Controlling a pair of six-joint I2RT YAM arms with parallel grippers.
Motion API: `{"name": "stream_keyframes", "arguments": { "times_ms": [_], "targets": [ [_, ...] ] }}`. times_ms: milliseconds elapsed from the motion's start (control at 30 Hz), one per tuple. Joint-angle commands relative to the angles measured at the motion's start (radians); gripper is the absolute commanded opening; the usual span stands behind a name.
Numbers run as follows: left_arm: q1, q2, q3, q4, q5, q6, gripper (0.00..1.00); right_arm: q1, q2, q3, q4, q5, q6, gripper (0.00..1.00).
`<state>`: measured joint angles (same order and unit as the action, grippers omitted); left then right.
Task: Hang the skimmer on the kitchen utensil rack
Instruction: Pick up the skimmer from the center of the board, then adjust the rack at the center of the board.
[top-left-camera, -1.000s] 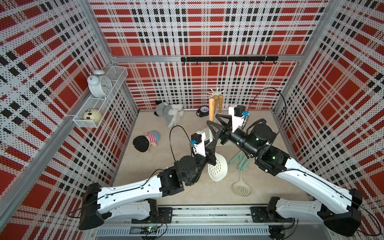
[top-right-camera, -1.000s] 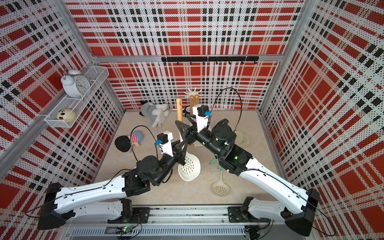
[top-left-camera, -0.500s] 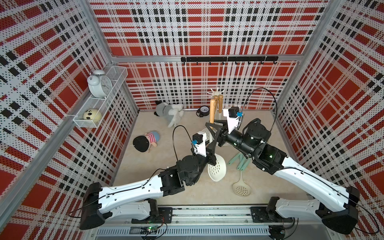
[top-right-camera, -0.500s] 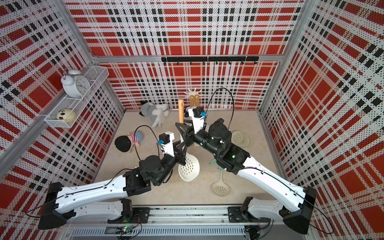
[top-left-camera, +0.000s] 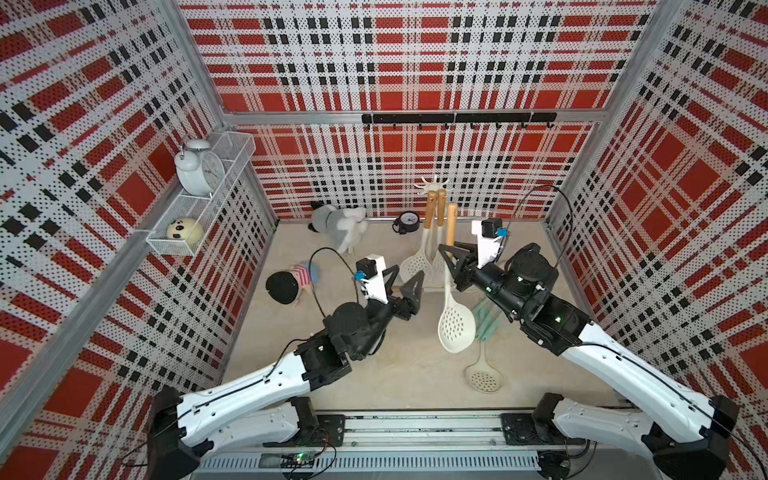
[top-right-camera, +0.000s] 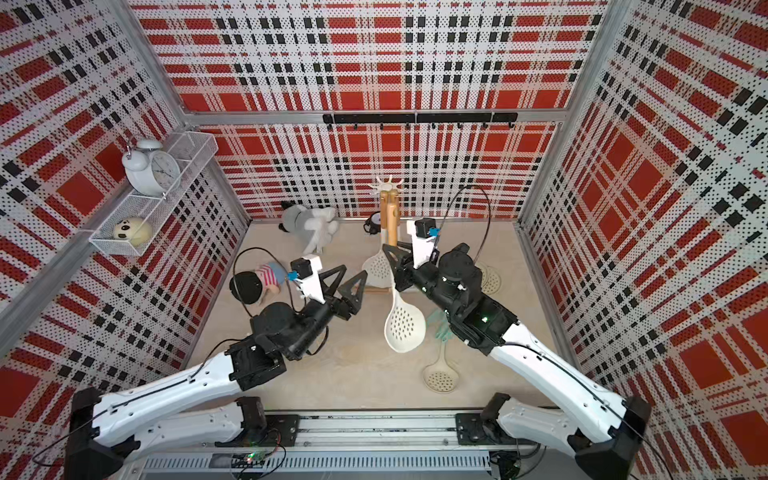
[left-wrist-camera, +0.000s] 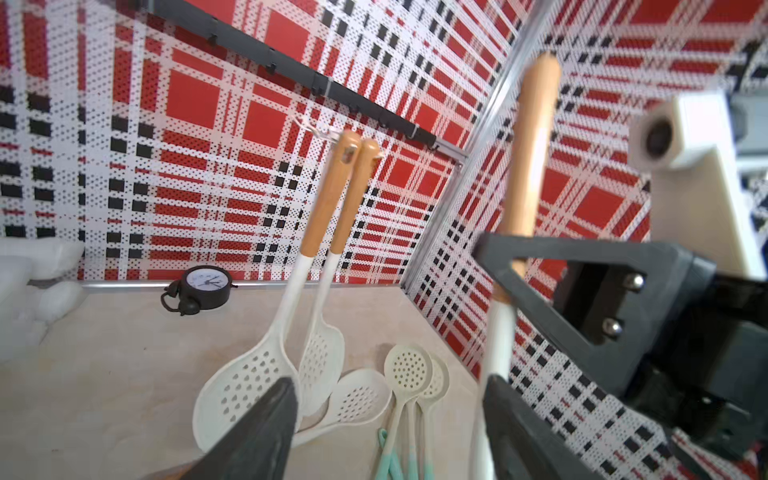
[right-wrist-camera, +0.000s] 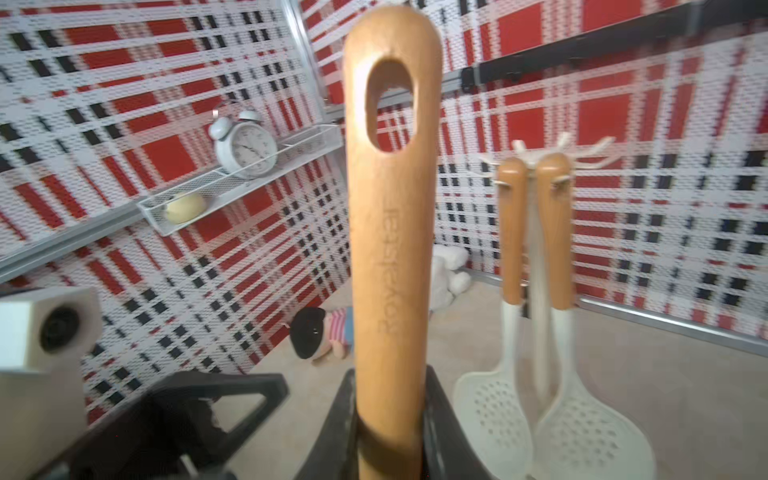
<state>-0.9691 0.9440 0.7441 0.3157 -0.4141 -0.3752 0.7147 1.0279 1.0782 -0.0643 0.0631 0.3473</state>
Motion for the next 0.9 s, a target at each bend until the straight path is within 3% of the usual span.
{"name": "stream_keyframes", "arguments": {
  "times_ms": [0, 100, 200, 467, 867],
  "targets": [
    [0.178, -0.024, -0.074, 0.062, 0.286, -0.097, 0.57, -0.117, -0.06, -0.038, -0.071, -0.065, 0.036, 0.0],
    [0.393, 0.022, -0.088, 0.132, 0.569, -0.142, 0.53, -0.231, -0.069, -0.062, -0.129, -0.209, 0.011, 0.0],
    [0.493, 0.118, -0.042, 0.167, 0.694, -0.102, 0.53, -0.305, -0.062, -0.066, -0.177, -0.303, -0.008, 0.0],
    [0.63, 0.464, 0.158, 0.279, 0.894, 0.031, 0.53, -0.338, -0.052, -0.079, -0.148, -0.456, -0.041, 0.0],
    [0.682, 0.921, 0.518, 0.286, 1.103, 0.126, 0.54, -0.371, -0.059, -0.056, -0.142, -0.391, -0.128, 0.0]
  ]
}}
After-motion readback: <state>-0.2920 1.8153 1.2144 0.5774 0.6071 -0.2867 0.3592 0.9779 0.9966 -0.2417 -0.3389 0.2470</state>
